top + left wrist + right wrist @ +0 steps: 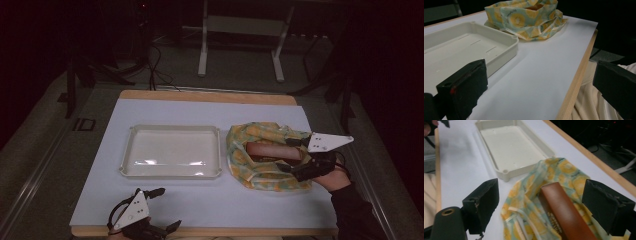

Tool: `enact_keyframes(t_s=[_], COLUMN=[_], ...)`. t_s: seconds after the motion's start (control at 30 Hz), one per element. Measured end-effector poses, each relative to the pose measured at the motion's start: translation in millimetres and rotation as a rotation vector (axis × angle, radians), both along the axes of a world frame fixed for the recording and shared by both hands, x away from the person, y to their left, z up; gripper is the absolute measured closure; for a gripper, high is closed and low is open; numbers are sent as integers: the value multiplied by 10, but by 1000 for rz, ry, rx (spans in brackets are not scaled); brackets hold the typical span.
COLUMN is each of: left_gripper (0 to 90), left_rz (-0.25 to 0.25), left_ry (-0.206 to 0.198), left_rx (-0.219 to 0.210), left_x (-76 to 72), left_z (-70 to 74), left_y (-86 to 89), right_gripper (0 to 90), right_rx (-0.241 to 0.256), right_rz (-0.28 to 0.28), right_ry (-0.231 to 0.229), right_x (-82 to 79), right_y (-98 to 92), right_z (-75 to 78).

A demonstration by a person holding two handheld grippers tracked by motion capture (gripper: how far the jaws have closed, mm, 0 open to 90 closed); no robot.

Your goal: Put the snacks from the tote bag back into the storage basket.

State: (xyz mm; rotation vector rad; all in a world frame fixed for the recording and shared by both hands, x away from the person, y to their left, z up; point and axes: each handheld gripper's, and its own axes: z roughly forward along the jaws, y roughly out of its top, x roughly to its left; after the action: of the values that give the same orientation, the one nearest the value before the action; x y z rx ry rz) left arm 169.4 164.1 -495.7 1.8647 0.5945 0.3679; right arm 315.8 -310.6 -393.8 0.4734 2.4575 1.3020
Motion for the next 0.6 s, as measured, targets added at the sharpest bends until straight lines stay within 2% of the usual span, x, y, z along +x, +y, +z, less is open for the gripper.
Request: enact_keyframes(t_s=[0.33,0.4,0.6], left_gripper=[0,0,0], left_rz=[-6,-7,-6], left_ry=[0,1,1], left_rx=[6,5,5], left_x=[7,9,16], left_z=[-5,-6,-8], left_y=[-4,-2,2], right_gripper=[156,174,177], right_rx=[1,13,5], right_rz=[-12,-10,-20], right_ry=[-42,-33,-20], right_x=[144,176,286], right_y=[-57,-70,-94], right_z=[128,140,155])
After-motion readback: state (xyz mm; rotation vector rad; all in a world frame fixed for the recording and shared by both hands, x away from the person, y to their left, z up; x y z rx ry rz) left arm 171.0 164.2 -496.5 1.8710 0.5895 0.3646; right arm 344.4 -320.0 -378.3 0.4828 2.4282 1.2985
